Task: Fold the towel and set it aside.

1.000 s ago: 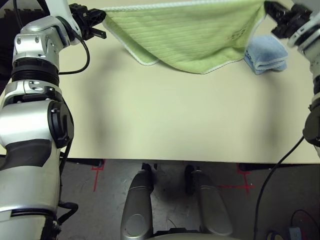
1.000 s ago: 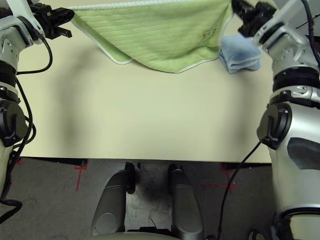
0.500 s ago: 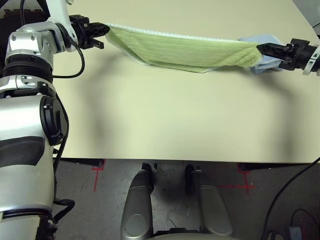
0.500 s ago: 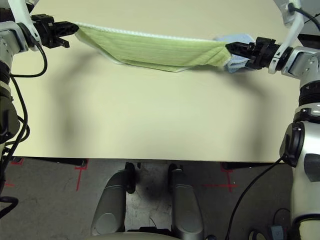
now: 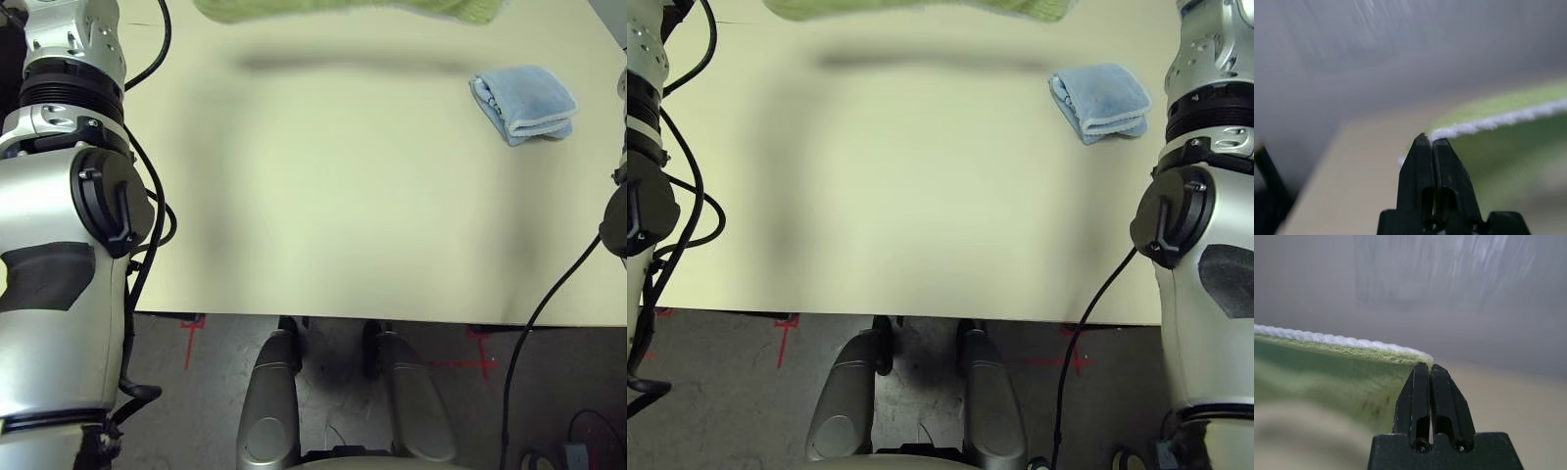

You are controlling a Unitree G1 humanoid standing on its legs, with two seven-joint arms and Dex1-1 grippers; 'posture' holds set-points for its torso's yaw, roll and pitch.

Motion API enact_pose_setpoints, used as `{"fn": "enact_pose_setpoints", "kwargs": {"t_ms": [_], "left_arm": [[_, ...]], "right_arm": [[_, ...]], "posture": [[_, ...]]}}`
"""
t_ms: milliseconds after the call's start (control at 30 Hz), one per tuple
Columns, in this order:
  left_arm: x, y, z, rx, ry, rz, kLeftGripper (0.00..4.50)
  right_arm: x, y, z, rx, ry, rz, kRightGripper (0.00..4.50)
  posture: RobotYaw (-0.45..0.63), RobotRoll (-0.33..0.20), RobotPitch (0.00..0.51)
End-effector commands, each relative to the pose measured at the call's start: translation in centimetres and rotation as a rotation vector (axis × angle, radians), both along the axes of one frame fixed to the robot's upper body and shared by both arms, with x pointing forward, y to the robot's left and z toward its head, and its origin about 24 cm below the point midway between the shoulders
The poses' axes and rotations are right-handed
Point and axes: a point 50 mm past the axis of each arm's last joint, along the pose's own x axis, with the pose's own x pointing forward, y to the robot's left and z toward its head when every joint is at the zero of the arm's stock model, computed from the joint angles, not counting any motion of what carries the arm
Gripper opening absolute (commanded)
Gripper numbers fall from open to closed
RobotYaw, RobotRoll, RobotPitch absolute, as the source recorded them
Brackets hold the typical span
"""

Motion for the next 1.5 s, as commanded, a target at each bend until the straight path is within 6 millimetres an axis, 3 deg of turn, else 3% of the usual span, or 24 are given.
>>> {"fn": "enact_pose_setpoints", "kwargs": {"t_ms": [33,167,300,500,867,1167,1367,1500], "left_arm": [[-0.1,1.7,-4.3,0.097,0.317,-0.028,0.02],[-1.0,2.7,-7.4,0.237,0.582,-0.123,0.02],[-1.9,3.2,-8.6,0.357,0.727,-0.202,0.02],[-2.7,3.5,-8.7,0.476,0.827,-0.293,0.02],[-5.1,4.5,-7.2,0.548,1.002,-0.532,0.02],[-6.9,4.2,-7.1,0.545,1.051,-0.614,0.02],[-7.6,5.1,-8.2,0.531,1.111,-0.613,0.02],[-7.5,5.6,-8.1,0.521,1.118,-0.592,0.02]], "right_arm": [[-0.5,-1.1,-2.7,-0.108,0.142,0.045,0.0],[-1.1,-1.2,-5.6,-0.196,0.333,0.16,0.0],[-2.3,-1.9,-7.5,-0.369,0.494,0.269,0.0],[-3.3,-2.0,-7.5,-0.513,0.578,0.381,0.0],[-4.7,-3.0,-8.7,-0.686,0.558,0.411,0.0],[-3.8,-2.7,-8.1,-0.746,0.491,0.365,0.0],[-5.2,-2.7,-7.5,-0.735,0.529,0.575,0.0],[-6.2,-3.1,-7.5,-0.773,0.554,0.613,0.0]], "posture": [[0.02,0.0,0.3],[0.02,0.0,0.298],[0.02,0.0,0.296],[0.01,0.0,0.294],[0.02,0.0,0.298],[0.05,0.0,0.3],[0.04,0.0,0.301],[0.03,0.0,0.304]]}}
